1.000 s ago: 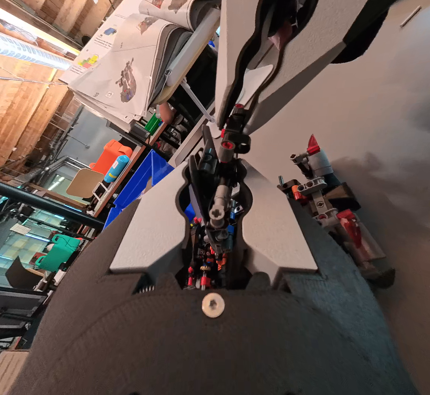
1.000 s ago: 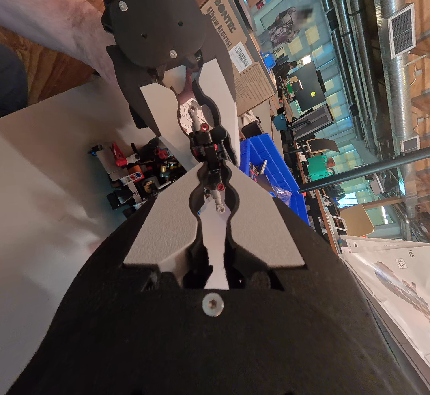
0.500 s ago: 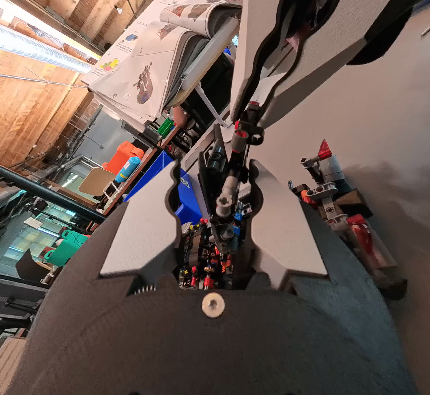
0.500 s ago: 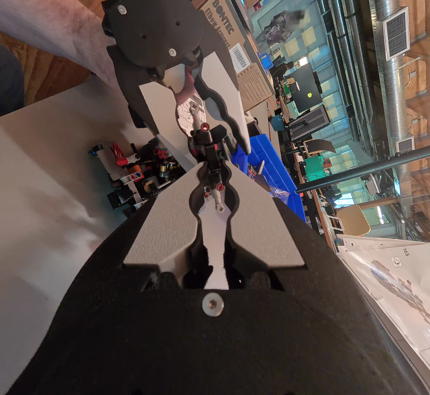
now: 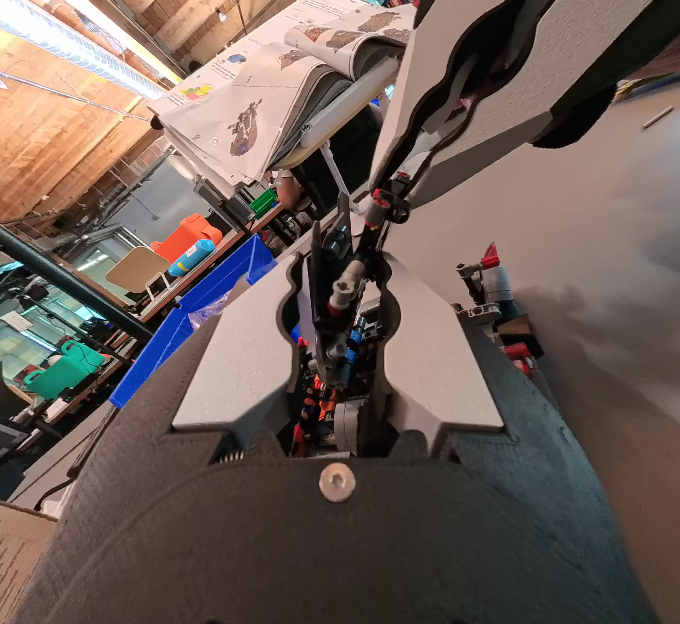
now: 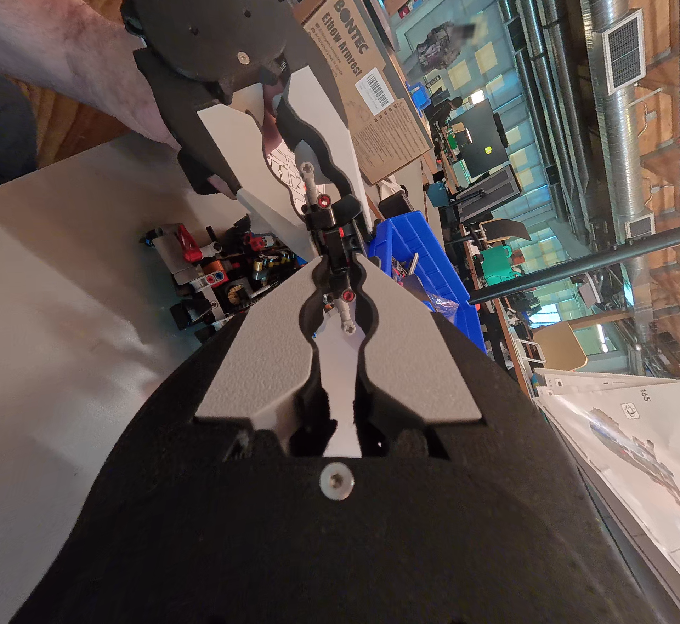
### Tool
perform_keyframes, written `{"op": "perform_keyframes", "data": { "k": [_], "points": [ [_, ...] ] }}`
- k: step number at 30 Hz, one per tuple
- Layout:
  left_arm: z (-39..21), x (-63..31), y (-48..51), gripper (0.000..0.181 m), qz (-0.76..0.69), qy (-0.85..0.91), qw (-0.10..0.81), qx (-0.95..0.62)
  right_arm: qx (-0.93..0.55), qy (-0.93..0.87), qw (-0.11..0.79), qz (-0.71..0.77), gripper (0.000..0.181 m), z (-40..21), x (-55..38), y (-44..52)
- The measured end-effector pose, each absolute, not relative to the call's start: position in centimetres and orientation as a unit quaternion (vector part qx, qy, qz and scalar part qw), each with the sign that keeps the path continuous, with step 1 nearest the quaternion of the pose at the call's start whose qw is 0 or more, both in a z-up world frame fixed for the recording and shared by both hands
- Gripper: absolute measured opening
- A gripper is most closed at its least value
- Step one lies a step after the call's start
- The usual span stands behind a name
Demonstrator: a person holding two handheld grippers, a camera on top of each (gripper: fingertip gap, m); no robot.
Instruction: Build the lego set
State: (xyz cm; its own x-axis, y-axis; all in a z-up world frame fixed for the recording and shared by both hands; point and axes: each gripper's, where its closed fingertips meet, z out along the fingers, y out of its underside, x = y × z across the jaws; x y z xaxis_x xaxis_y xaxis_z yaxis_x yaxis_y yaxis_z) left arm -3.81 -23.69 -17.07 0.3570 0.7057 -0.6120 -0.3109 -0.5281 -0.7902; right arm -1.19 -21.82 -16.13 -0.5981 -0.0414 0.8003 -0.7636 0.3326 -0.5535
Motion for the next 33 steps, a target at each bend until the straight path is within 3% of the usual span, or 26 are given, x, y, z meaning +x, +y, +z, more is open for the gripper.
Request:
{"op": "perform_keyframes", "data": {
  "k": [8, 13, 20, 33],
  "points": [
    [-17.2, -3.7, -23.7, 0.034, 0.533, -0.131, 0.476, -0.687, 0.272, -0.735, 0.353, 0.511, 0.008, -16.2, -1.2, -22.0],
    [-17.0, -4.0, -24.2, 0.043, 0.535, -0.126, 0.477, -0.686, 0.268, -0.734, 0.356, 0.512, 0.008, -16.3, -1.3, -22.1],
    [-17.2, -4.4, -23.9, 0.031, 0.55, -0.107, 0.449, -0.696, 0.263, -0.732, 0.364, 0.513, 0.008, -15.9, -1.7, -21.9],
    [-16.9, -4.9, -23.3, 0.035, 0.538, -0.082, 0.433, -0.718, 0.255, -0.733, 0.36, 0.517, 0.008, -15.9, -2.0, -21.9]
  ]
}}
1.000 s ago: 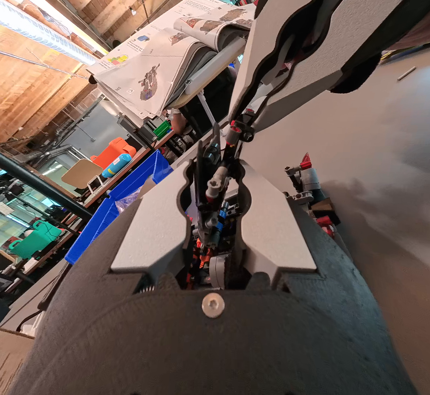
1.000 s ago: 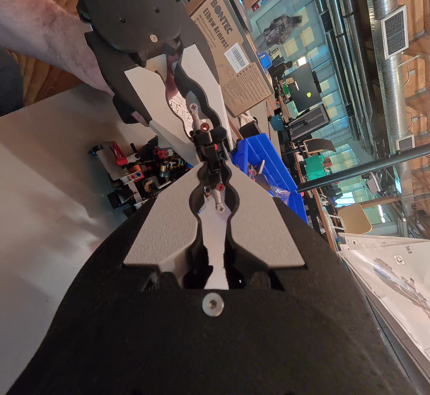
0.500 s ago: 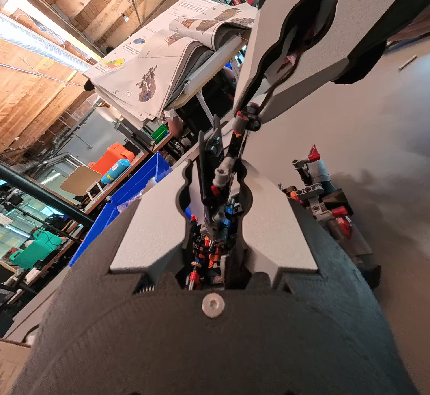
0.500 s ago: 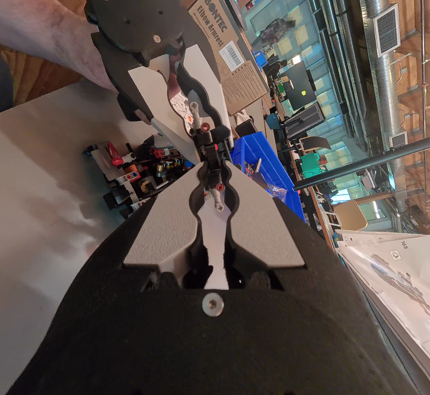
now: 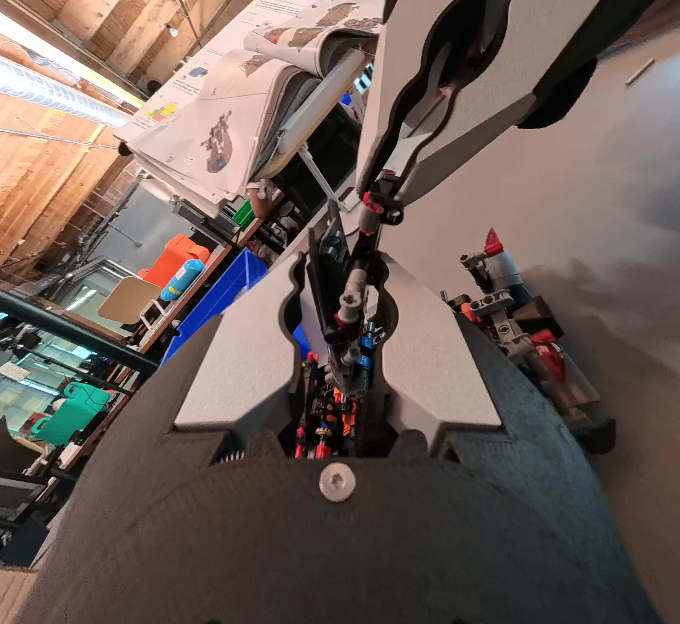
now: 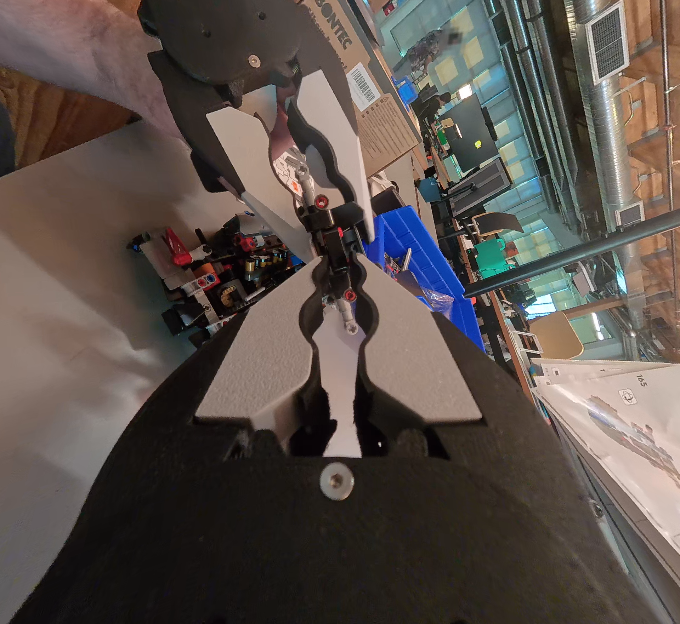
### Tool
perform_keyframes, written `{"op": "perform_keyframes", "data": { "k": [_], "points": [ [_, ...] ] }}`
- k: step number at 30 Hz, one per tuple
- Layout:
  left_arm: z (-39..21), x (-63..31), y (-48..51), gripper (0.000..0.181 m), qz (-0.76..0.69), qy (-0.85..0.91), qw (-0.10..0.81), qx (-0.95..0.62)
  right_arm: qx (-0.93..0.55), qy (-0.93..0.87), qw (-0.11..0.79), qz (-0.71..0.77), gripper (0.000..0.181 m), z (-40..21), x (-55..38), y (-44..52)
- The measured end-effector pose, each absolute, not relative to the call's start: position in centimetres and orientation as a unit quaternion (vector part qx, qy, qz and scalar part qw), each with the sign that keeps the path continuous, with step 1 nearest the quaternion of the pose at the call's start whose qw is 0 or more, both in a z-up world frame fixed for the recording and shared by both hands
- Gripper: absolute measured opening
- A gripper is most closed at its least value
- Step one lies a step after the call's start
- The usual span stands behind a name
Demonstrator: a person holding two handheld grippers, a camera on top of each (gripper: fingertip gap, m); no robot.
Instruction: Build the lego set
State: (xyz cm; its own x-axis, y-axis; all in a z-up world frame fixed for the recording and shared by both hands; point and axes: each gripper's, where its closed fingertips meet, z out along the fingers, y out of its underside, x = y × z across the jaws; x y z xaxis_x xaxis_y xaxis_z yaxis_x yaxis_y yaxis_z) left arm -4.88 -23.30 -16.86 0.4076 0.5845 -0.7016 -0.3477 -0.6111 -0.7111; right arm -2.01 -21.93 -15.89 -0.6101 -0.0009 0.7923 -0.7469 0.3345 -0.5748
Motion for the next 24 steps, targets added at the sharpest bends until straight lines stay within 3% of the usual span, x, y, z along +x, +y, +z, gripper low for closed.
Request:
{"op": "perform_keyframes", "data": {
  "k": [8, 14, 24],
  "points": [
    [-17.04, -5.1, -23.27, 0.031, 0.537, -0.077, 0.43, -0.722, 0.252, -0.733, 0.361, 0.519, 0.008, -15.81, -2.16, -21.95],
    [-16.67, -4.99, -23.41, 0.043, 0.538, -0.076, 0.44, -0.715, 0.25, -0.736, 0.359, 0.518, 0.008, -16.02, -2.41, -21.74],
    [-17.3, -4.33, -23.93, 0.048, 0.523, -0.089, 0.461, -0.712, 0.251, -0.736, 0.356, 0.518, 0.008, -16.16, -2.31, -21.92]
  ]
}}
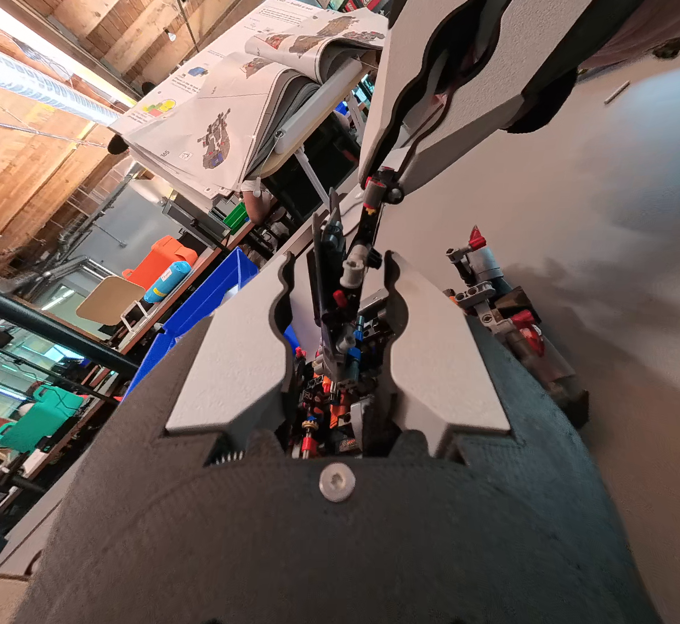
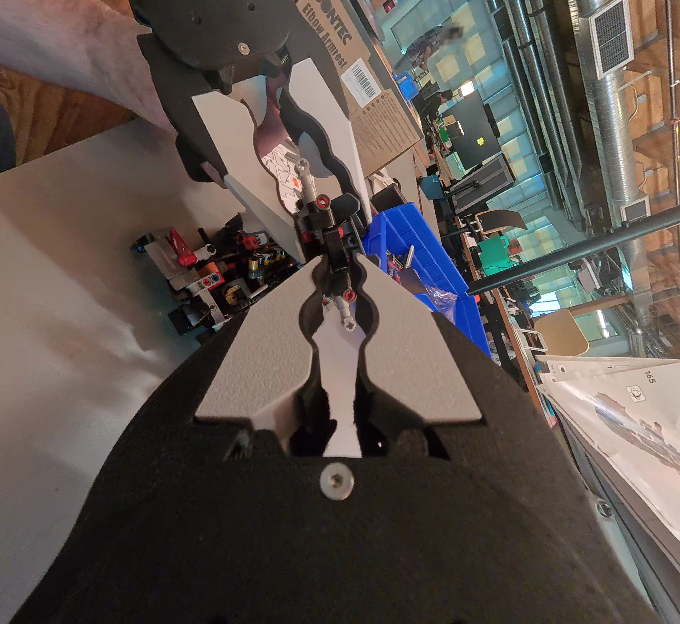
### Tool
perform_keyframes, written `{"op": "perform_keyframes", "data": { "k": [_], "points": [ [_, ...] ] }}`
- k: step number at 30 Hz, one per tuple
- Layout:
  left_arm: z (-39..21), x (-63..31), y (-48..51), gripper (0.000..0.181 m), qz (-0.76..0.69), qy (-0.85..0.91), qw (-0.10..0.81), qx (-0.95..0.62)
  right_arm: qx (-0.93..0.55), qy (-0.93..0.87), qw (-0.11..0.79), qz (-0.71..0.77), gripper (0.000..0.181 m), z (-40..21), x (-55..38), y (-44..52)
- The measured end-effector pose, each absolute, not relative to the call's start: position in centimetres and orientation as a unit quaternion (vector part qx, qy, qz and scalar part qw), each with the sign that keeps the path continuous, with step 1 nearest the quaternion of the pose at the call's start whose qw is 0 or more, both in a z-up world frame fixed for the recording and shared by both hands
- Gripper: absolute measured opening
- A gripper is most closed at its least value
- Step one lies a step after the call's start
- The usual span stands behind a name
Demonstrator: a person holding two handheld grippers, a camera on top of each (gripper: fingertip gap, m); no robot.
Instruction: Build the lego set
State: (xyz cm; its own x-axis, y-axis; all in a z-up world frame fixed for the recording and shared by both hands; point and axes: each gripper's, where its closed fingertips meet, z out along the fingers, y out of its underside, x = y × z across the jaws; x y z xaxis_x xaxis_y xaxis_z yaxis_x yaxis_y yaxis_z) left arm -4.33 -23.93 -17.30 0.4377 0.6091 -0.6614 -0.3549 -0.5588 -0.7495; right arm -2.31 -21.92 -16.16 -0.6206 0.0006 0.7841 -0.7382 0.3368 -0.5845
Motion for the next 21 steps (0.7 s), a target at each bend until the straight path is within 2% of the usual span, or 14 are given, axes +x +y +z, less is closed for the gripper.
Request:
{"op": "perform_keyframes", "data": {
  "k": [5, 11, 21],
  "points": [
    [-17.15, -4.34, -23.73, 0.045, 0.52, -0.092, 0.47, -0.707, 0.251, -0.736, 0.356, 0.518, 0.008, -16.22, -2.27, -22.01],
    [-16.95, -4.3, -23.66, 0.032, 0.52, -0.091, 0.477, -0.703, 0.249, -0.736, 0.357, 0.519, 0.008, -16.13, -2.37, -21.96],
    [-16.5, -4.48, -23.35, 0.041, 0.52, -0.077, 0.473, -0.707, 0.247, -0.735, 0.357, 0.521, 0.008, -15.98, -2.35, -21.98]
  ]
}}
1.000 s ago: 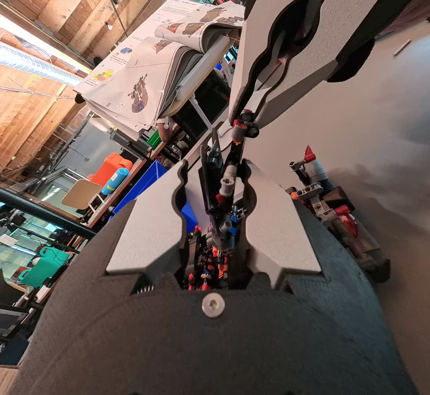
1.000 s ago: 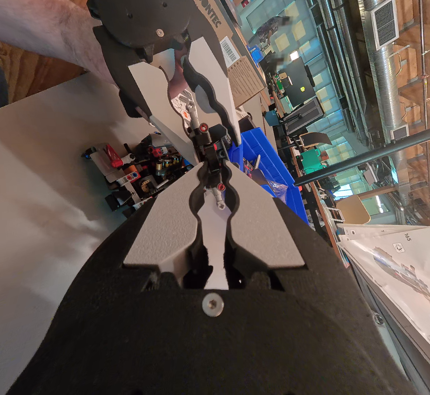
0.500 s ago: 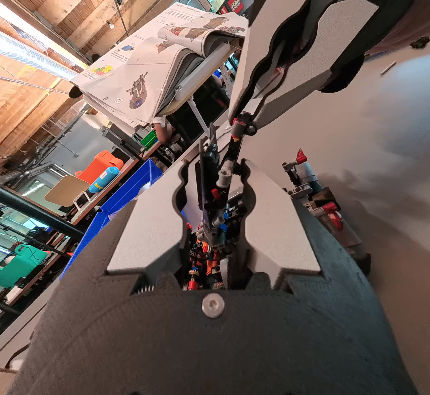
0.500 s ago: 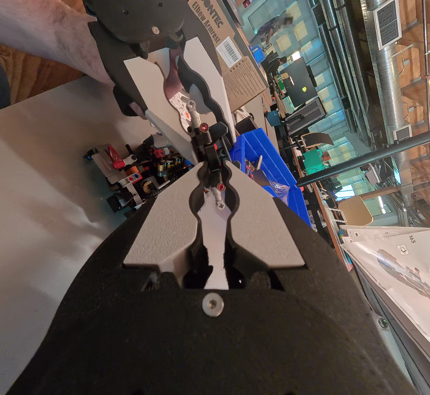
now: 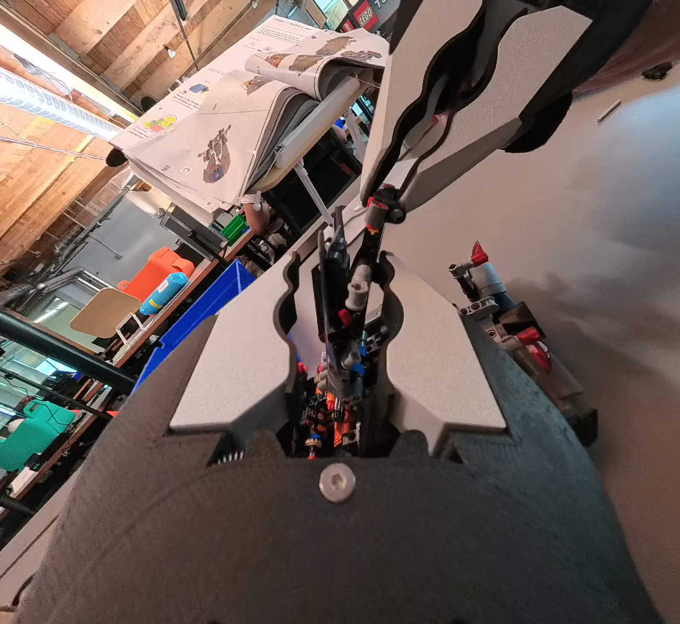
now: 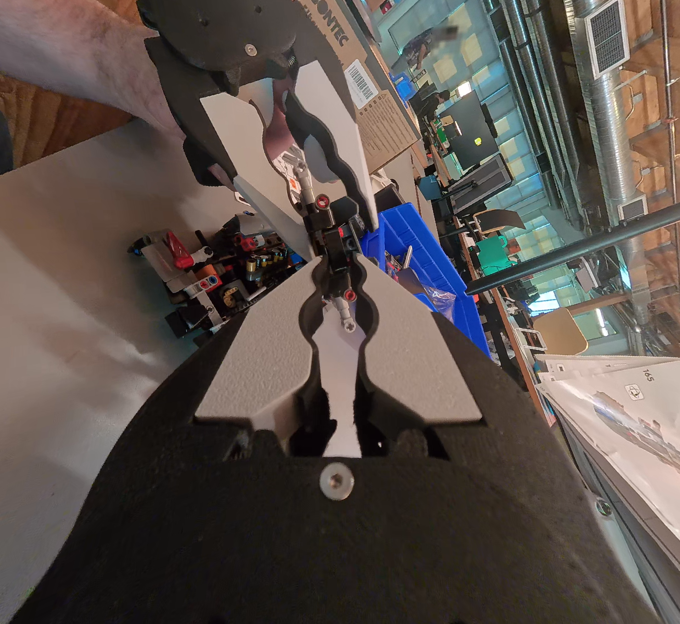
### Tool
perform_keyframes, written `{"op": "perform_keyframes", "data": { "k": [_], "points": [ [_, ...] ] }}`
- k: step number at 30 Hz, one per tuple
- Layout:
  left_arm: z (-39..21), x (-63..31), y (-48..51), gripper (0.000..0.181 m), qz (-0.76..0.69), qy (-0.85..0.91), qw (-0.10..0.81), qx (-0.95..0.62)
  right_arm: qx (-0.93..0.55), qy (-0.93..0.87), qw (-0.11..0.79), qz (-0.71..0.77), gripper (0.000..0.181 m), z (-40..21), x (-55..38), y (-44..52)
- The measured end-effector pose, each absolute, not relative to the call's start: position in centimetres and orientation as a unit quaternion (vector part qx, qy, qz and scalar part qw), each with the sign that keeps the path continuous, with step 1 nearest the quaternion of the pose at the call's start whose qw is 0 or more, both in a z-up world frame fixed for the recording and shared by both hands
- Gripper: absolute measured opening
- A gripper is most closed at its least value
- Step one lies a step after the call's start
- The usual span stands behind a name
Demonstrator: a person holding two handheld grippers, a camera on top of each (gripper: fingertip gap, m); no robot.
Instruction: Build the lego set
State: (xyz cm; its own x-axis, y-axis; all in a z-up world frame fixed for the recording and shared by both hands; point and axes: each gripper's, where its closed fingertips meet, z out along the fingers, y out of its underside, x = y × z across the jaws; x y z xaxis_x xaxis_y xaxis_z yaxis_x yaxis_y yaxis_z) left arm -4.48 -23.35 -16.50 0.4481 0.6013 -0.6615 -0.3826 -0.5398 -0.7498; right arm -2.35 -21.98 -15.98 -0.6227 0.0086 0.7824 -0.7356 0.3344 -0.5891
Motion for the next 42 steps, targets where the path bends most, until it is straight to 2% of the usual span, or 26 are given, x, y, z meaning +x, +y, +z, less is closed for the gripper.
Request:
{"op": "perform_keyframes", "data": {
  "k": [11, 23, 42],
  "points": [
    [-16.8, -4.7, -22.69, 0.027, 0.51, -0.056, 0.46, -0.725, 0.242, -0.732, 0.359, 0.526, 0.009, -15.55, -2.54, -21.69],
    [-17.03, -4.73, -22.43, 0.022, 0.512, -0.046, 0.451, -0.73, 0.231, -0.733, 0.356, 0.532, 0.01, -15.45, -2.88, -21.57],
    [-17.18, -5.23, -22.72, 0.029, 0.514, -0.043, 0.442, -0.734, 0.229, -0.734, 0.361, 0.527, 0.009, -15.72, -3.25, -21.22]
  ]
}}
